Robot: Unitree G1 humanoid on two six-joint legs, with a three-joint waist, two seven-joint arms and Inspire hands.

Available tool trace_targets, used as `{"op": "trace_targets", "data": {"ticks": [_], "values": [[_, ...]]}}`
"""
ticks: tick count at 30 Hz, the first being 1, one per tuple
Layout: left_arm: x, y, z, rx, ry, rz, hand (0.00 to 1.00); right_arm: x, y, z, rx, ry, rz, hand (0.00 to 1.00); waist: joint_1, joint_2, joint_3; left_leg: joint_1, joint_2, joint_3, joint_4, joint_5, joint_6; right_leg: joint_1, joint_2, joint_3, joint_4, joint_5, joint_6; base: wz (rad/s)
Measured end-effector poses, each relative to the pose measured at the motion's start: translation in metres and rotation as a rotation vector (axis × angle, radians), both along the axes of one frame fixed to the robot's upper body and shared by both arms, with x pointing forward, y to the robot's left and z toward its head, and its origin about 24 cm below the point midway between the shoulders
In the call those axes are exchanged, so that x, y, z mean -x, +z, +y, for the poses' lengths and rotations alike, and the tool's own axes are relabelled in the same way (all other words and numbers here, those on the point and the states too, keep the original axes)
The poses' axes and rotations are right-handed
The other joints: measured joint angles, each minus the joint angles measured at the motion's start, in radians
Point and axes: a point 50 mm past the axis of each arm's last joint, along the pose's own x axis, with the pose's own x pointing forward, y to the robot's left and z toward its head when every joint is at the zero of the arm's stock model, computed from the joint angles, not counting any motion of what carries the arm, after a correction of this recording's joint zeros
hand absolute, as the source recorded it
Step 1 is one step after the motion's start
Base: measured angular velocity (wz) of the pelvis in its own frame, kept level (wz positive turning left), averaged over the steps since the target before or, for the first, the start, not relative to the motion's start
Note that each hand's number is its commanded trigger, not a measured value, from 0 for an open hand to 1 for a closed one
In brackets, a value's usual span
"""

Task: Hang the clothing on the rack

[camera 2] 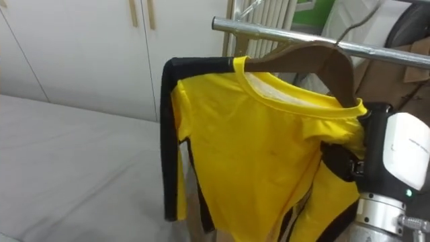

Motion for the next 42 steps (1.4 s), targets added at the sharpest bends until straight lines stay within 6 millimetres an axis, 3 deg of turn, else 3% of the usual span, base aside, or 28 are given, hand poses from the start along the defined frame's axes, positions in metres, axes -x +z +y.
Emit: {"op": "trace_targets", "data": {"ticks": [5, 16, 22, 36, 42], "values": [[0.0, 0.0, 0.001, -0.002, -0.002, -0.003, 0.0, 0.001, -0.018, -0.016, -0.11, -0.013, 0.108, 1.0, 0.0, -0.006, 0.0016, 0.002, 0.0, -0.014, 0.0, 0.0, 0.0, 0.004, -0.005, -0.009, -0.008, 0.0, 0.0, 0.05], [-0.001, 0.003, 0.006, -0.034, -0.048, -0.006, 0.0, 0.001, -0.023, -0.021, -0.212, -0.009, 0.129, 1.0, 0.005, -0.022, 0.007, 0.002, -0.002, -0.012, -0.001, 0.0, 0.0, 0.005, -0.005, -0.006, -0.012, 0.0, 0.0, 0.0], [-0.007, 0.005, 0.007, -0.041, -0.082, -0.007, 0.0, 0.0, -0.033, -0.032, -0.272, -0.02, 0.198, 1.0, 0.03, -0.023, 0.0065, 0.002, -0.002, -0.011, -0.001, 0.0, 0.0, 0.004, -0.006, -0.008, -0.012, 0.0, 0.0, 0.0], [-0.014, 0.006, 0.009, -0.047, -0.114, -0.005, 0.0, -0.012, -0.042, -0.034, -0.287, 0.034, 0.314, 1.0, 0.032, -0.02, 0.0069, -0.004, -0.001, -0.014, -0.001, 0.0, 0.0, 0.001, -0.006, -0.03, -0.014, 0.0, 0.0, 0.03], [-0.015, 0.008, 0.012, -0.049, -0.118, -0.005, 0.0, -0.015, -0.045, -0.045, -0.267, 0.052, 0.407, 1.0, 0.037, -0.02, 0.0062, -0.003, -0.002, -0.014, -0.001, 0.0, 0.0, 0.0, -0.004, -0.027, -0.011, 0.0, 0.0, -0.01]]}}
